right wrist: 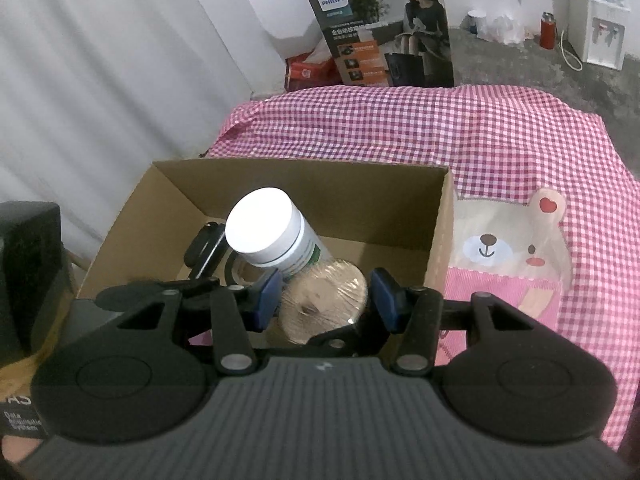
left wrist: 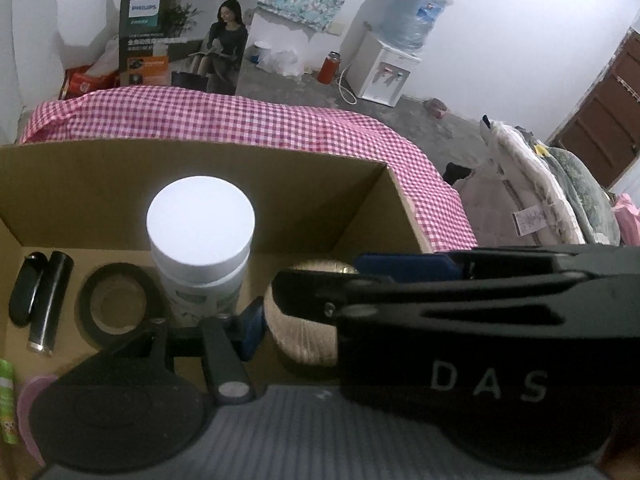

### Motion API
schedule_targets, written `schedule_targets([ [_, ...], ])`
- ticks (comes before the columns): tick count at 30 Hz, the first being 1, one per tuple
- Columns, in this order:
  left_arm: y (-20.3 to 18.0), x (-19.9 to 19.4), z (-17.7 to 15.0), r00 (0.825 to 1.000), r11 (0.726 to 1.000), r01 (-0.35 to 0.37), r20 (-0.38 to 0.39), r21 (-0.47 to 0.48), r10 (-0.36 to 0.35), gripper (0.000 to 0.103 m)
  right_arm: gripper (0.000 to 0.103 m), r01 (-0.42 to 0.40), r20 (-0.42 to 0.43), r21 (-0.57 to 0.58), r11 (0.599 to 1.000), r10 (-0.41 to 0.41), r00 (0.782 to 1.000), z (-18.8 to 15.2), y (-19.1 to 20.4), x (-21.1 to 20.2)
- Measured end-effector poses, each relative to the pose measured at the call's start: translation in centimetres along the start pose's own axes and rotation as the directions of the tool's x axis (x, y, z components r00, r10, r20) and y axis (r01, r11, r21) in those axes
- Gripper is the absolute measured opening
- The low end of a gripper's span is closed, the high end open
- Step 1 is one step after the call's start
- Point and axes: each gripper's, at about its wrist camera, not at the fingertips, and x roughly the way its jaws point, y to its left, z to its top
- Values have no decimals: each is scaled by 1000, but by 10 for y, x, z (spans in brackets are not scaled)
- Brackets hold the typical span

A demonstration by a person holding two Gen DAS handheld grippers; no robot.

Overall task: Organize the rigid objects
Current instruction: 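Lower the jar into the box and open the right tool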

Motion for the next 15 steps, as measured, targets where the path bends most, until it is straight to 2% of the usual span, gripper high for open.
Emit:
schedule_targets([
  [10,-1,-5,-2,999,1000,29,21,4,-30,65,50,-22,43,0,1000,22,999,-5,-3,-3],
  [15,-8,-23,-10,998,998,36,59,42,-38,72,56,-41,103,3,999,40,994,-12,4,-23],
])
